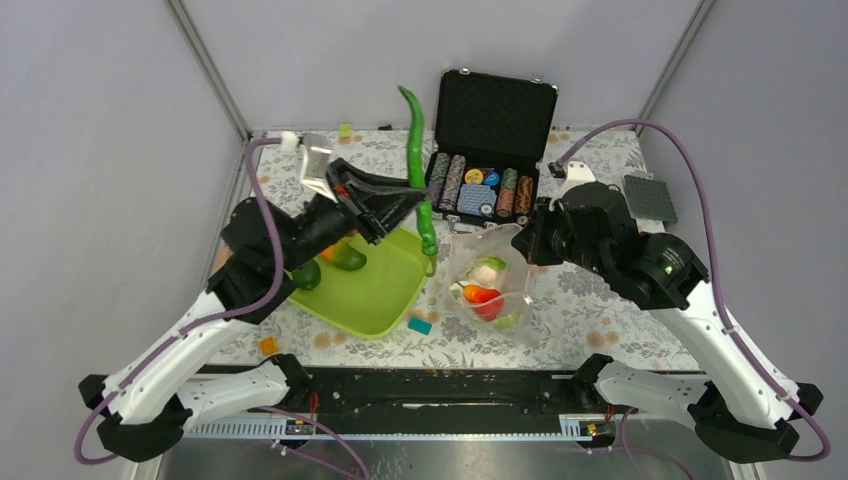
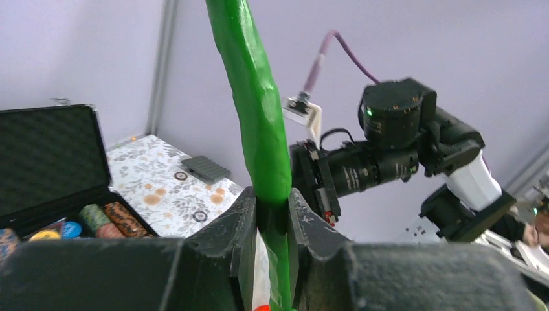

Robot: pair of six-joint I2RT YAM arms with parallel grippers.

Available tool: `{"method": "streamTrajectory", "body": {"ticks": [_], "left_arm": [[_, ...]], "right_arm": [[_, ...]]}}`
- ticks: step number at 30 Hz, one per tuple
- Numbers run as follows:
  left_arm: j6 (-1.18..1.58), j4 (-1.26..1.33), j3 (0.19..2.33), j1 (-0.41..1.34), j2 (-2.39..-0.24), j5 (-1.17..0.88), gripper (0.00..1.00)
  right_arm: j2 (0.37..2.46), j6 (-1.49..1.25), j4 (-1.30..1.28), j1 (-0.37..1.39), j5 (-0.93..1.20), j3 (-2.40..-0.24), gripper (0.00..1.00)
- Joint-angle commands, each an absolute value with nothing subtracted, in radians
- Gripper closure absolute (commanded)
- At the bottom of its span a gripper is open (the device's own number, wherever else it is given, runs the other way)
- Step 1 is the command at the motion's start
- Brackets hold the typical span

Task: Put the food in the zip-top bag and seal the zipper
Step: Place the fake vegetable in the zipper food storage bag.

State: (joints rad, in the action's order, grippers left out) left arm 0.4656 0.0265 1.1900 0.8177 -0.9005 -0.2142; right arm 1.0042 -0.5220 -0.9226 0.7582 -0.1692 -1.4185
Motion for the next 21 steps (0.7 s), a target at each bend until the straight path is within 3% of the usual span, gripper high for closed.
{"method": "streamTrajectory", "body": {"ticks": [1,9,21], "left_arm": [[0.329,0.127,1.222,0.924,-0.985,-0.185,1.00],[0.196,0.326,1.165,1.097,-1.102,-0.014,1.00],[0.283,0.750,0.973,1.129,-1.225,0.134,1.00]], "right_arm": [[1.015,-0.588,-0.886,0.757,-0.101,-1.484,1.00],[1.009,-0.633,-0.852,0.757,-0.075,-1.440,1.00],[0.969,-0.727,-0.774,0.736,-0.069,-1.375,1.00]]}}
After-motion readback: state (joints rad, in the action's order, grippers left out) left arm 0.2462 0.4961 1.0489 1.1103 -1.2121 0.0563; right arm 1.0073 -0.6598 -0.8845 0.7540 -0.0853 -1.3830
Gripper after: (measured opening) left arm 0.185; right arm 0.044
